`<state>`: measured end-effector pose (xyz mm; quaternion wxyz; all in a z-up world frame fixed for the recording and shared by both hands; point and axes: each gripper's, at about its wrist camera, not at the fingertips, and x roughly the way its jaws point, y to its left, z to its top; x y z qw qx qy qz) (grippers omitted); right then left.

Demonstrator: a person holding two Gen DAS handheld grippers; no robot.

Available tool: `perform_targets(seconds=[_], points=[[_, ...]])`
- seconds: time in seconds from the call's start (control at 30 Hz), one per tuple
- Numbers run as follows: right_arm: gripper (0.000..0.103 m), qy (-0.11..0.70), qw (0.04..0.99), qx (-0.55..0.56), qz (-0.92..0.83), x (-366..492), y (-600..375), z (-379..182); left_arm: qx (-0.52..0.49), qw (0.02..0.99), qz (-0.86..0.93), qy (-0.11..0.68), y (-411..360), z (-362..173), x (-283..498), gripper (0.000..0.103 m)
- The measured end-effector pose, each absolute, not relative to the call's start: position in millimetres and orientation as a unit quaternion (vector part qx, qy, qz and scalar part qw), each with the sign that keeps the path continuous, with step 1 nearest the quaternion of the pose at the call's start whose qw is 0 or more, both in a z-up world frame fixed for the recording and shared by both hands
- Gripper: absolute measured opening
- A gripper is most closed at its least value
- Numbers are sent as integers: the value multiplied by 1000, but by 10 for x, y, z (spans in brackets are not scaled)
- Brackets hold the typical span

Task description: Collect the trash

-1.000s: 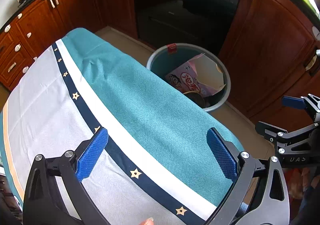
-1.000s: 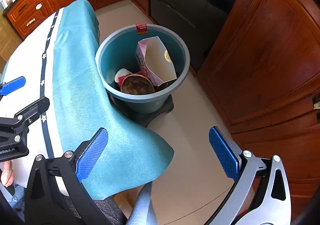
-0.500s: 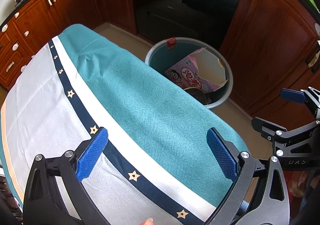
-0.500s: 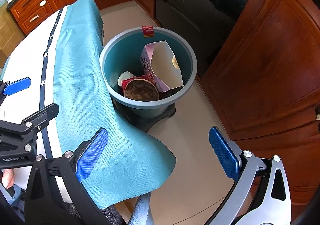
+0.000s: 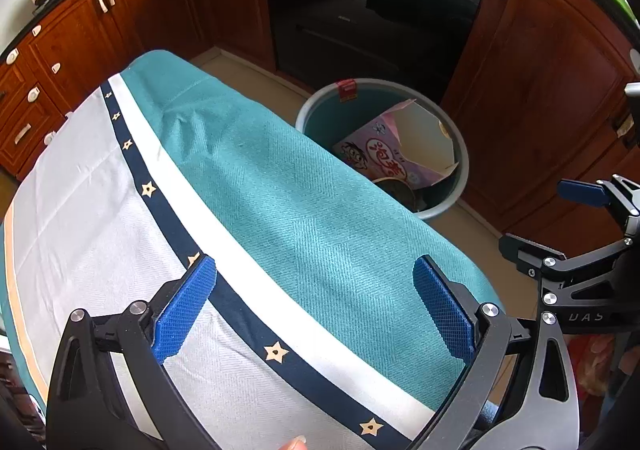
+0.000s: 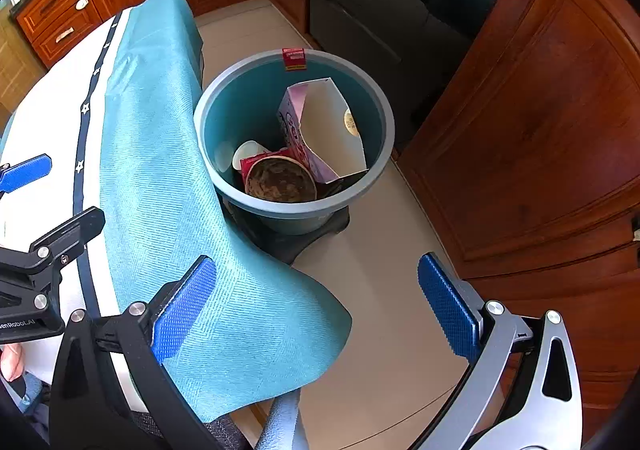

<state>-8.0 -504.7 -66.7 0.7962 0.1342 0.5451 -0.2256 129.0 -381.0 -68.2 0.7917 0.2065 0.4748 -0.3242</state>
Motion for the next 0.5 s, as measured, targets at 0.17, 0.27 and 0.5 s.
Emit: perform_targets(seconds=[0.17,0.27,0.5], points=[[97,544,796,136,-226,-88,-5051,-665,205,793,-324,474,-3796,-661,1284,99],[97,545,796,136,-225,-88,-5051,-667,205,793,-324,473,-3799,-662,1283,99],[97,546,796,142,-220,-91,-5047,-663,206,794,-325,470,-3796,-631,1256,99]])
